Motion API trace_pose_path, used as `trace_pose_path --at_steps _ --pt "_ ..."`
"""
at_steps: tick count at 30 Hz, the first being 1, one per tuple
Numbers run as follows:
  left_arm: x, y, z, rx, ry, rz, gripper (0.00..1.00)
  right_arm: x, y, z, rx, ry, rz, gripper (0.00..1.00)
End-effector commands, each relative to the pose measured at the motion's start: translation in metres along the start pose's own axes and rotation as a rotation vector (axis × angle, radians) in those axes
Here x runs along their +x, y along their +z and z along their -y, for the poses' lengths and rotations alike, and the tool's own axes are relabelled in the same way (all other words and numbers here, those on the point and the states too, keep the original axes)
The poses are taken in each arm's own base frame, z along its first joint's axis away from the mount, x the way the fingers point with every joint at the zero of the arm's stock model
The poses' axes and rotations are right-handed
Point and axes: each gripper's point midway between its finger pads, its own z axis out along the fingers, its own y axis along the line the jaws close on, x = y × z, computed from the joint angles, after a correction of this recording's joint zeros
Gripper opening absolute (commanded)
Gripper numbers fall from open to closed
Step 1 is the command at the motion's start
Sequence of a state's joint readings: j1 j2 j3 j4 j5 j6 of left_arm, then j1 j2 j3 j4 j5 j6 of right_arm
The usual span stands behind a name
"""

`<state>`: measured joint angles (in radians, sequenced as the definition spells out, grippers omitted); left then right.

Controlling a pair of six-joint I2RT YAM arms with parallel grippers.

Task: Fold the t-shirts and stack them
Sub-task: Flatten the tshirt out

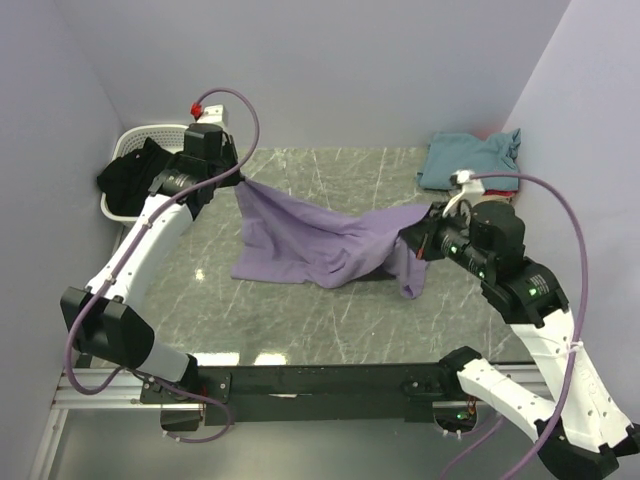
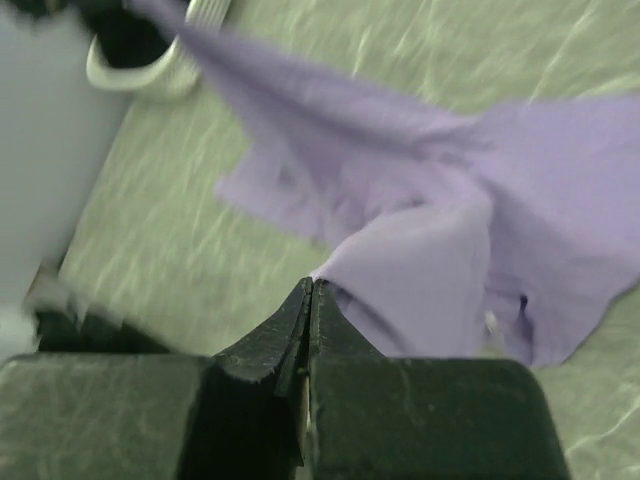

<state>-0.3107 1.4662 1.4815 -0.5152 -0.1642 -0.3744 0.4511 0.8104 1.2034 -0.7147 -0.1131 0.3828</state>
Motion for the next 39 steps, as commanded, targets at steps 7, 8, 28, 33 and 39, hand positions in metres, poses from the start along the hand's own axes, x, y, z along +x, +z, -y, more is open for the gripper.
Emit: trace_pose_path --at_steps 7,8,28,33,39 --pt "-0.003 0.012 0.002 0.015 0.007 0.004 0.01 0.094 -0.021 -0.053 -0.436 0.005 -0.405 0.15" --pt "-0.002 0.013 0.003 0.017 0.006 0.001 0.01 0.101 -0.012 -0.04 -0.36 0.014 -0.416 0.15" --pt "0.006 0.022 0.004 0.024 0.017 -0.029 0.01 0.089 0.084 0.161 0.626 0.154 -0.211 0.66" --pt "0.011 0.025 0.007 0.044 0.015 -0.042 0.01 0.108 0.104 0.203 0.723 0.221 -0.218 0.66" --pt "0.017 0.031 0.005 0.035 0.02 -0.054 0.01 0.112 0.131 0.244 0.759 0.324 -0.211 0.62"
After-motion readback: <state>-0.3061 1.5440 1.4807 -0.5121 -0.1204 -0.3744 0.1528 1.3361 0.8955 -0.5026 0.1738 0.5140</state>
